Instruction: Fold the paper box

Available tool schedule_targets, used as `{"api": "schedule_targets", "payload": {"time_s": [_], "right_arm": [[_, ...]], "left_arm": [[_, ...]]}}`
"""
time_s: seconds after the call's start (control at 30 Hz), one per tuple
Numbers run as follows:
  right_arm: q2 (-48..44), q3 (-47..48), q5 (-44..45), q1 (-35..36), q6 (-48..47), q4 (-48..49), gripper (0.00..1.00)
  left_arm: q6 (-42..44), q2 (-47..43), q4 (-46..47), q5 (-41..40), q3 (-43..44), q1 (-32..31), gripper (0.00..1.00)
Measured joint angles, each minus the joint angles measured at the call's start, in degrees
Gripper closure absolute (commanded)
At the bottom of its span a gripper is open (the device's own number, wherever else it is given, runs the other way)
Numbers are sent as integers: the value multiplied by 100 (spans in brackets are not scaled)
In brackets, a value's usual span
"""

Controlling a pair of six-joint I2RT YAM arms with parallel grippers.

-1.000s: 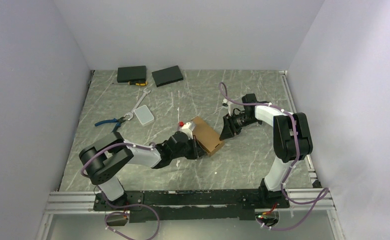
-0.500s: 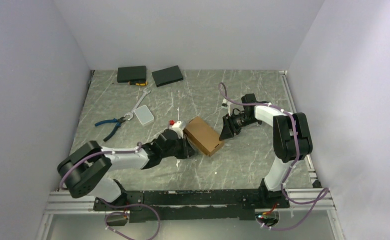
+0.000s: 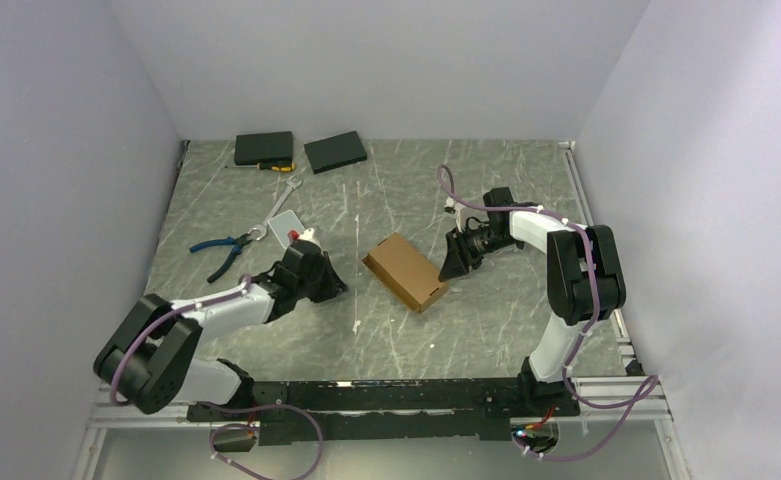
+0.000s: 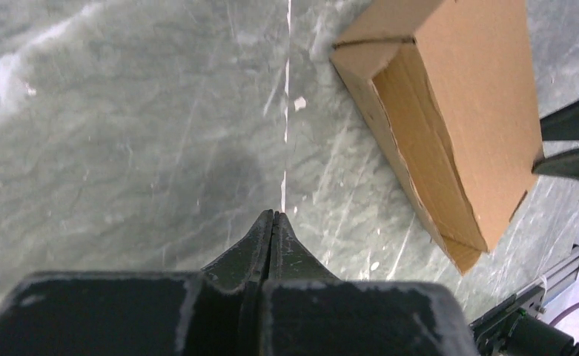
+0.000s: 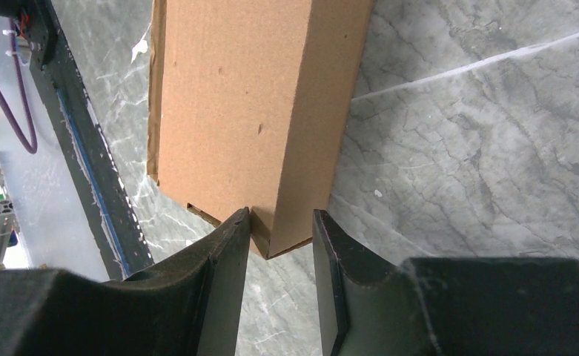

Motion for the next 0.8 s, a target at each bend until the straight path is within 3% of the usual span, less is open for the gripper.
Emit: {"api": "schedule_targets", "payload": {"time_s": [0.27, 0.53, 0.8], "right_arm": [[7, 2, 0, 0, 0, 0, 61], [9, 7, -2, 9, 0, 0, 61], [11, 7, -2, 24, 0, 0, 59]], "left_arm": [[50, 1163, 37, 400, 874, 184, 100], [168, 2605, -219, 761, 2599, 245, 100], [363, 2979, -422, 907, 3200, 317, 100]]}}
